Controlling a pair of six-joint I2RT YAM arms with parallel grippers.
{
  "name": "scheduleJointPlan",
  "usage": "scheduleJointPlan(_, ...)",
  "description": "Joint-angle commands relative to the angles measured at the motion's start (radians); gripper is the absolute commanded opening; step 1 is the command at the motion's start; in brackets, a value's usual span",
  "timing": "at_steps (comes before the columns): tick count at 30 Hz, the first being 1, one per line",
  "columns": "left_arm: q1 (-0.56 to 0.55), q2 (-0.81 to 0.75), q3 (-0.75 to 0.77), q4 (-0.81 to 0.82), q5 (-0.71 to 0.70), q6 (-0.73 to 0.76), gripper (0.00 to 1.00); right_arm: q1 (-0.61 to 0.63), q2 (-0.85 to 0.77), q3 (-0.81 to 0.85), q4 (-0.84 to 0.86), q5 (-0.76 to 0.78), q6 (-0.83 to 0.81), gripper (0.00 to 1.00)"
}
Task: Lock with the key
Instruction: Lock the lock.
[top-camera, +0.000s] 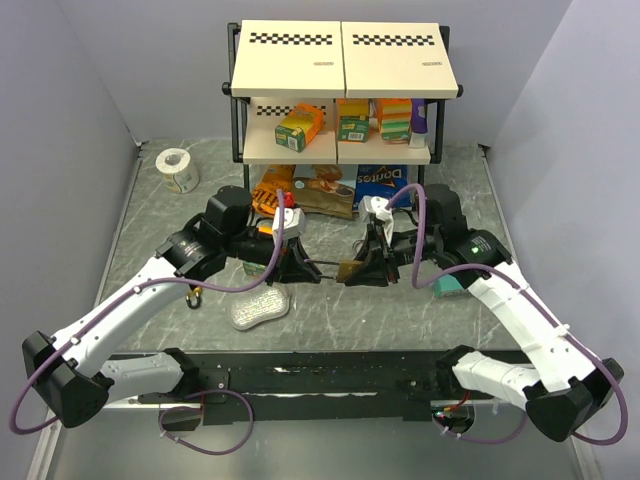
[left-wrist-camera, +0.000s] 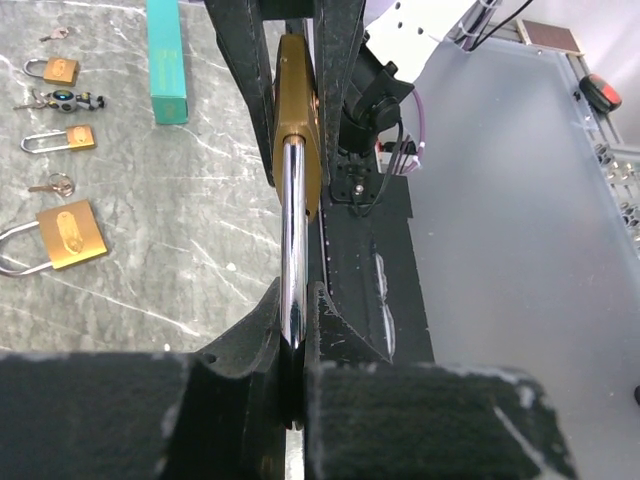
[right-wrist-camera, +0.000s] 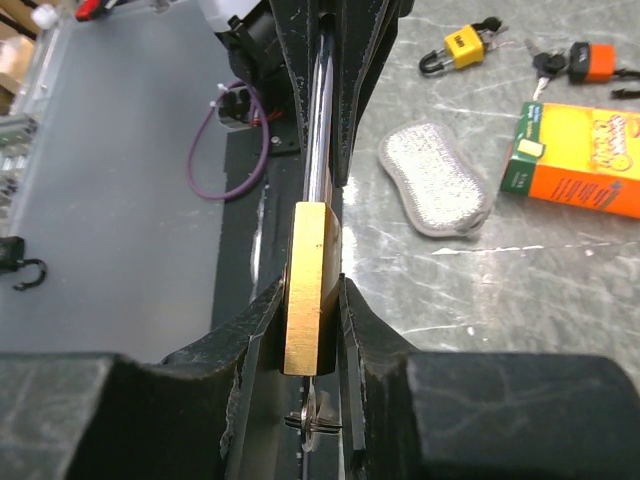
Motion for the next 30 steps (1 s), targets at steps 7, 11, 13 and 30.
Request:
scheduleJointPlan(7,-0.086,0.034,-0.026,0.327,0.043,-0.152,0.01,0.041,0.041,0.02,0.239,-0.092,0.094,0.0)
scheduleJointPlan(11,-0.112,0.062,-0.037,0.427,0.042,-0.216,0.01,0.069,0.053,0.005,0.348,-0.092,0.161,0.0)
scheduleJointPlan(13,-0.127,0.083,-0.032,0.465,0.034,-0.222,0.01,0.081,0.069,0.004,0.379,-0.093,0.184,0.0)
scheduleJointPlan(30,-0.043,0.045,-0.035,0.238,0.048,-0.056,0.01,0.008,0.067,0.077,0.057,-0.047,0.023,0.62)
